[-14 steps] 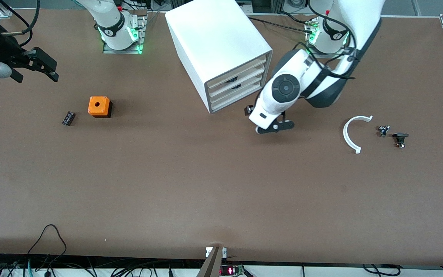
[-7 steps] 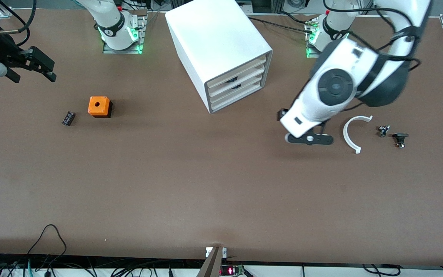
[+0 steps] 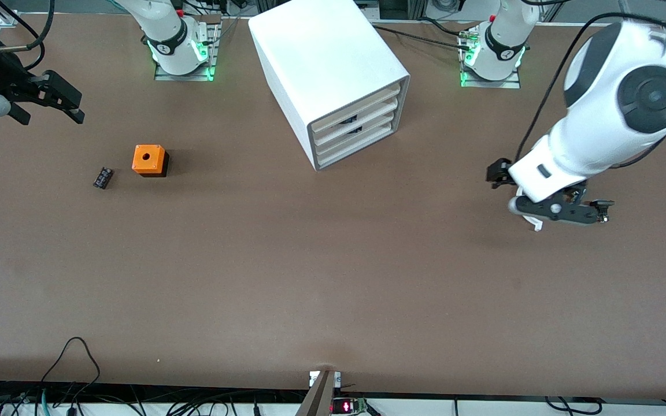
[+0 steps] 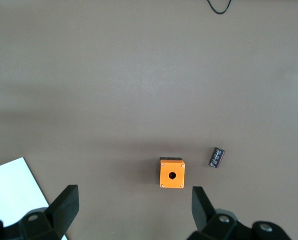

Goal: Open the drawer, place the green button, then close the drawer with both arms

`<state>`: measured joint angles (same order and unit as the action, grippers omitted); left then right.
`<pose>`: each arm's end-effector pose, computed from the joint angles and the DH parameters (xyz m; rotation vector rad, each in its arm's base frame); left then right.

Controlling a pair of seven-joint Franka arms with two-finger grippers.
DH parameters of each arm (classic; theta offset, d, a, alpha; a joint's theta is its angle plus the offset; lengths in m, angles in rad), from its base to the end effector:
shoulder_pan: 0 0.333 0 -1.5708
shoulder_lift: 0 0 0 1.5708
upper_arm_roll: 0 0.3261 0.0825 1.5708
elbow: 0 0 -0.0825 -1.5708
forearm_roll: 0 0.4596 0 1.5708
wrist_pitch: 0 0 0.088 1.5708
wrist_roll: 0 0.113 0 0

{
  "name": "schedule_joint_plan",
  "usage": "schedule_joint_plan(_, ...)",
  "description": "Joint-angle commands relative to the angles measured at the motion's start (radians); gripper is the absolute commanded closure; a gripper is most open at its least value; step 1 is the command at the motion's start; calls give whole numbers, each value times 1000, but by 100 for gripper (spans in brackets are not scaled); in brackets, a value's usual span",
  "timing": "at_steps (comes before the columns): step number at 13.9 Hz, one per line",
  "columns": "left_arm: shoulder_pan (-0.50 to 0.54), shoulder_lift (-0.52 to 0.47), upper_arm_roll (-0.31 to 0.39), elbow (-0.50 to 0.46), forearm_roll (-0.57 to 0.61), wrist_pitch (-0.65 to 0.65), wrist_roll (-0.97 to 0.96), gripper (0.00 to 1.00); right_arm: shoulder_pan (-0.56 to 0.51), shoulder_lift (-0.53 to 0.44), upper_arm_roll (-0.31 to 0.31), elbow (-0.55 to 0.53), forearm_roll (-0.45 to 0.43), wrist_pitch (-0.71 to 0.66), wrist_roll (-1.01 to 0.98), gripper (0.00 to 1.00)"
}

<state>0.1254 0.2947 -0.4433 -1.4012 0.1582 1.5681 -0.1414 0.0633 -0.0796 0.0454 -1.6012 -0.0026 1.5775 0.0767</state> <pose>0.6888 -0.1679 0.5391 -3.0725 0.2672 0.1389 0.6018 0.0665 0.6617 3.1389 0.0501 0.0882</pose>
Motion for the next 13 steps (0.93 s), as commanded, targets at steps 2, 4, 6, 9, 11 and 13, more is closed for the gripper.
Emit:
schedule_joint_plan(2,-107,-190,246,-188,-149,33,77,1,-7,11,2,26,10,-8,0,0)
schedule_joint_plan(4,-113,-297,276,-318,-169,114,74,0,-5,11,4,27,9,-8,0,0)
schedule_joint_plan(6,-153,-344,355,-380,-177,191,77,0,-5,11,4,26,9,-10,0,0)
schedule_joint_plan(9,-185,-344,390,-371,-161,187,126,0,-5,11,4,29,7,-10,0,0)
schedule_joint_plan(11,-184,-342,390,-354,-114,167,129,0,-5,21,4,41,7,-10,0,0)
schedule_joint_plan(13,-184,-344,390,-354,-118,139,131,0,-5,33,4,66,6,-19,0,0)
